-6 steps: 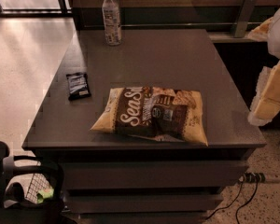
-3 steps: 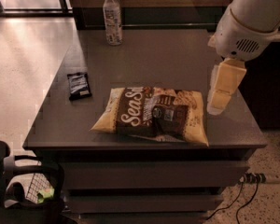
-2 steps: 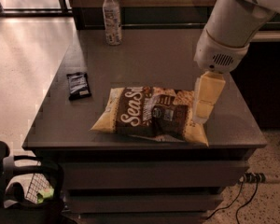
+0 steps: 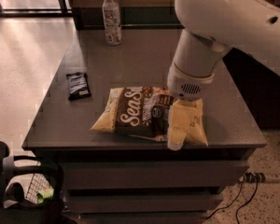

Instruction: Move brown chip bag near blue plastic bottle

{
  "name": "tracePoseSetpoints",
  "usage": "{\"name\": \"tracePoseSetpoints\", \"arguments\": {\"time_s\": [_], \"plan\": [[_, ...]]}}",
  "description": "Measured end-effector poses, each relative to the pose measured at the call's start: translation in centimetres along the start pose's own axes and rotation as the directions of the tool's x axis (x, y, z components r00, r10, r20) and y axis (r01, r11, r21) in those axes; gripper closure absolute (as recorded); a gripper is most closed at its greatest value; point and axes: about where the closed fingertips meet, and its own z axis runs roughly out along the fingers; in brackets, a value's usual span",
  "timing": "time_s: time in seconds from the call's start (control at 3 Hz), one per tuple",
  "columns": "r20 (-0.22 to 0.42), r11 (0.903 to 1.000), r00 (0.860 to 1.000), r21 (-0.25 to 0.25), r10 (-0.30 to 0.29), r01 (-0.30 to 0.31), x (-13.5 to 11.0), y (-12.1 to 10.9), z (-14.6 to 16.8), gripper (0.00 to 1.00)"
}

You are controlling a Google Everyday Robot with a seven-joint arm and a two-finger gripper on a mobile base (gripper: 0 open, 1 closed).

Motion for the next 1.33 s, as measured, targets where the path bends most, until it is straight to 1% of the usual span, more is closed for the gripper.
{"name": "tracePoseSetpoints", "arguments": {"time_s": [0.33,0.67,1.33], "plan": [[0.045,0.9987,0.999,-0.042,-0.026,0.028,-2.29,1.49,2.53,0.13],[0.053,0.9987,0.998,-0.04,-0.029,0.031,-2.62,1.6,2.7,0.44],[0.053,0.9987,0.998,-0.039,-0.03,0.032,-2.68,1.63,2.5,0.9]]}}
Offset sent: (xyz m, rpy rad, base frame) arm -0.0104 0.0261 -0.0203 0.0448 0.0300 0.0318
